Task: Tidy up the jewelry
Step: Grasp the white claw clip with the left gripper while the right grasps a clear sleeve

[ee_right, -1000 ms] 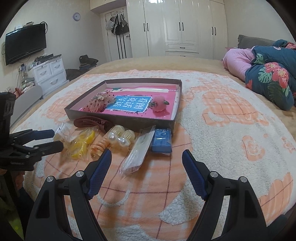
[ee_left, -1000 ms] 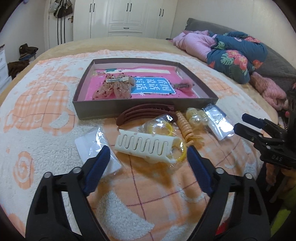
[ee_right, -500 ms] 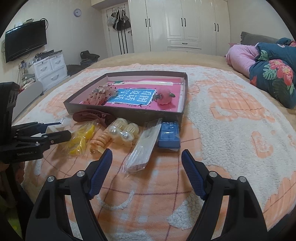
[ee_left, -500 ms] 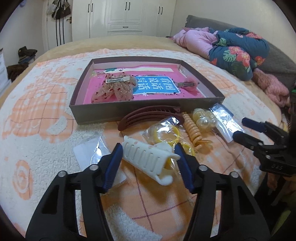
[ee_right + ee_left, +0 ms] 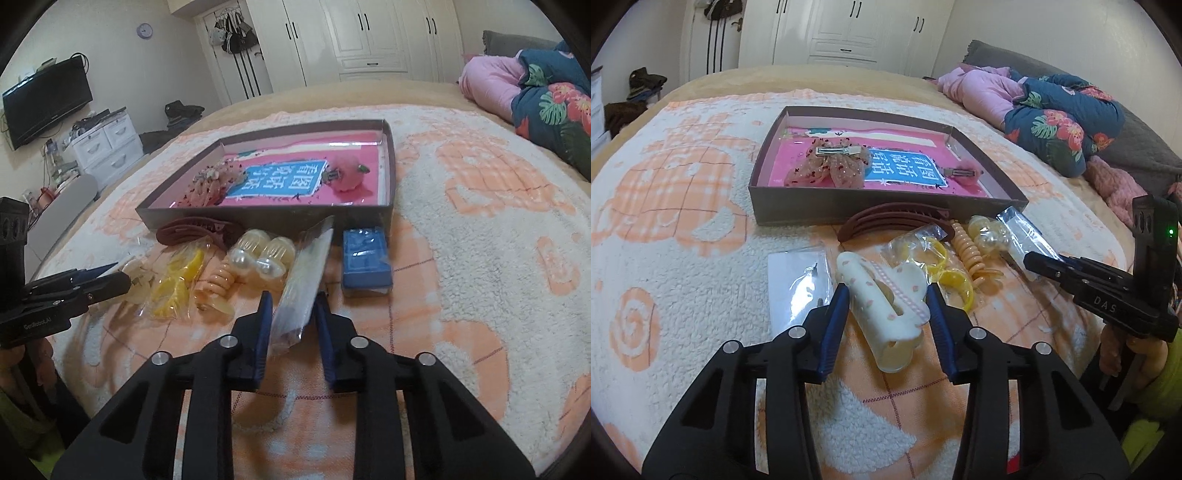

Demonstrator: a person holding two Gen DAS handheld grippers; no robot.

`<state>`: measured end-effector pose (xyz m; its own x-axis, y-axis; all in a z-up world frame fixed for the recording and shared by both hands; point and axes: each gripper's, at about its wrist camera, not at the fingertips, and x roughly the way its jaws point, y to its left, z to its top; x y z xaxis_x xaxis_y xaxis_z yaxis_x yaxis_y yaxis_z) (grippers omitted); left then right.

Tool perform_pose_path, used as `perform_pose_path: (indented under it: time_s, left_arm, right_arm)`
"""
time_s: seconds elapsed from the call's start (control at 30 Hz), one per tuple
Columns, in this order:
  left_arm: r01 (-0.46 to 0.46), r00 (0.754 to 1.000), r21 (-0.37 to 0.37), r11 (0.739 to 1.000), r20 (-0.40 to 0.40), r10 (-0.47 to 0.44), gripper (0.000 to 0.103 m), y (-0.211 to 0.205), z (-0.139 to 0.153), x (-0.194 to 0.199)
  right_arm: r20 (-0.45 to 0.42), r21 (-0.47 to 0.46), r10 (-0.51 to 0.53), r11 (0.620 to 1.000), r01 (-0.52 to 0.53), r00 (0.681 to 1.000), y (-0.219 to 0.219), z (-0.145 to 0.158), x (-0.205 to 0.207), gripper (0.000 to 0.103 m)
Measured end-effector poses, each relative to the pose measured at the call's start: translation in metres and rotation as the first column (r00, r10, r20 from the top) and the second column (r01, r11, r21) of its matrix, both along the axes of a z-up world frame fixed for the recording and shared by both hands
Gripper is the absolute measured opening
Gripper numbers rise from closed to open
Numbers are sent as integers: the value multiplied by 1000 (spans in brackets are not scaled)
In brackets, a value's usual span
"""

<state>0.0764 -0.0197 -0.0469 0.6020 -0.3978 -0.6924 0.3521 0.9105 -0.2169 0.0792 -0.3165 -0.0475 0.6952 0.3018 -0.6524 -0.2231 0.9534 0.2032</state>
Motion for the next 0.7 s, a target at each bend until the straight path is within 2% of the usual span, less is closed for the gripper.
perform_pose_path:
  time_s: [0.4,0.7]
  left_arm:
    - [19,998,-48,999,54,-16,30,-1,22,-6]
    - [19,996,-69,997,87,-13,30,-3,34,0]
  right_arm:
    - [101,-17,-37,999,39,994,-19,25,-15,20]
    - [142,-15,-19,1000,21,990,-14,37,-17,20]
